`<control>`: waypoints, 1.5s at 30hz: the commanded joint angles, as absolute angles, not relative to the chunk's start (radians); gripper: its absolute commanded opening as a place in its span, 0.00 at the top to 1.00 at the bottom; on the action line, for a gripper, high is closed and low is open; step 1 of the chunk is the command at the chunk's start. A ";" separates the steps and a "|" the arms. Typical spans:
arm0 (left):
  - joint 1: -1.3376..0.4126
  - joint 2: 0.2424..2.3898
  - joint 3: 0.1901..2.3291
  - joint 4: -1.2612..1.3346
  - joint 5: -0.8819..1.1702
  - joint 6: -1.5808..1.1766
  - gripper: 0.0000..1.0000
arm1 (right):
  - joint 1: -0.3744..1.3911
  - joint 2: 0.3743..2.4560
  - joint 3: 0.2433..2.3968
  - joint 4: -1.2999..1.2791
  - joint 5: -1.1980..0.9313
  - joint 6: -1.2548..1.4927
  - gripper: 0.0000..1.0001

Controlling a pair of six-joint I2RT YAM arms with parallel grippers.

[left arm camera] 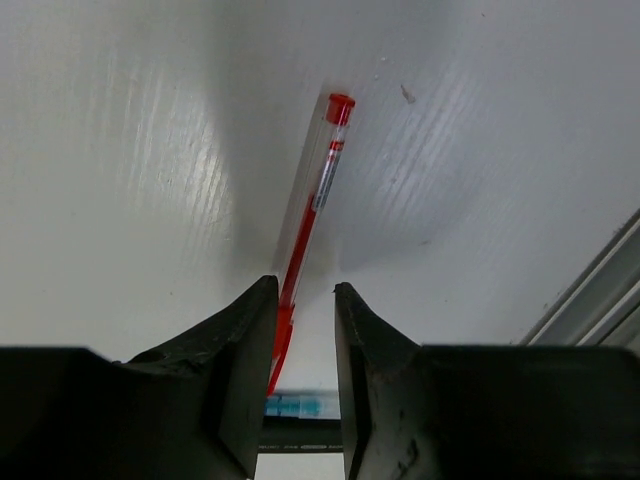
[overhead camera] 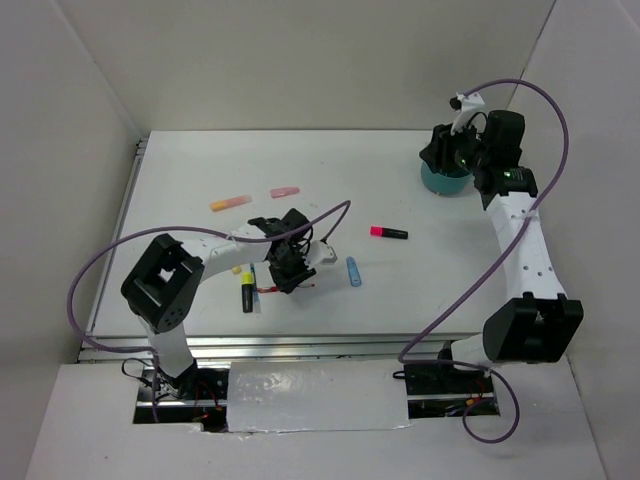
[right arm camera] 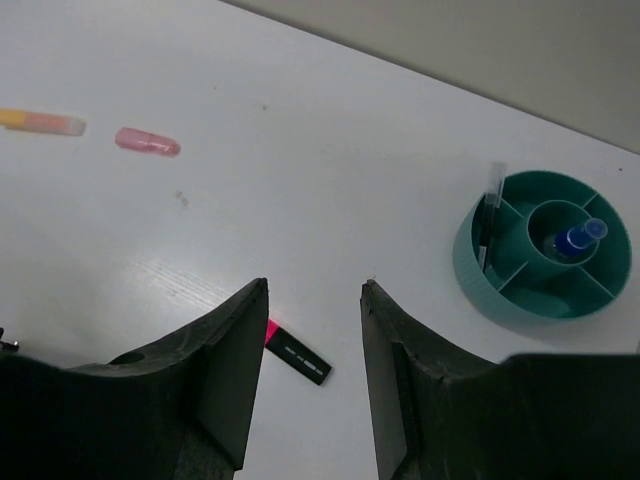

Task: Sort the stationery into containers
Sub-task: Pick up the pen from the center of the board.

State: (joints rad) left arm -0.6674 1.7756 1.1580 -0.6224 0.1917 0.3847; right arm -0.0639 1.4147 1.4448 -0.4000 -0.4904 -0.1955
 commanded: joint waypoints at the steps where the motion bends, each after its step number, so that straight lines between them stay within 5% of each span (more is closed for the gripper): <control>1: -0.690 1.799 1.195 -0.588 0.135 0.354 0.59 | -0.084 1.322 1.439 -0.410 -0.525 -0.218 0.51; 13: -0.727 1.874 1.166 -0.515 0.069 0.285 0.82 | -0.086 1.213 1.404 -0.397 -0.534 -0.244 0.51; 17: -0.724 1.881 1.178 -0.520 0.075 0.246 1.00 | -0.072 1.190 1.408 -0.403 -0.552 -0.285 0.51; 22: -0.623 1.829 1.320 -0.642 0.315 0.146 1.00 | -0.008 1.111 1.358 -0.386 -0.575 -0.423 0.53; 37: -0.376 1.712 1.333 -0.677 0.896 -0.386 1.00 | 0.930 1.006 1.100 -0.519 -0.278 -0.989 0.54; 45: -0.362 1.689 1.276 -0.661 0.936 -0.442 1.00 | 1.121 1.101 0.988 -0.442 -0.281 -1.195 0.54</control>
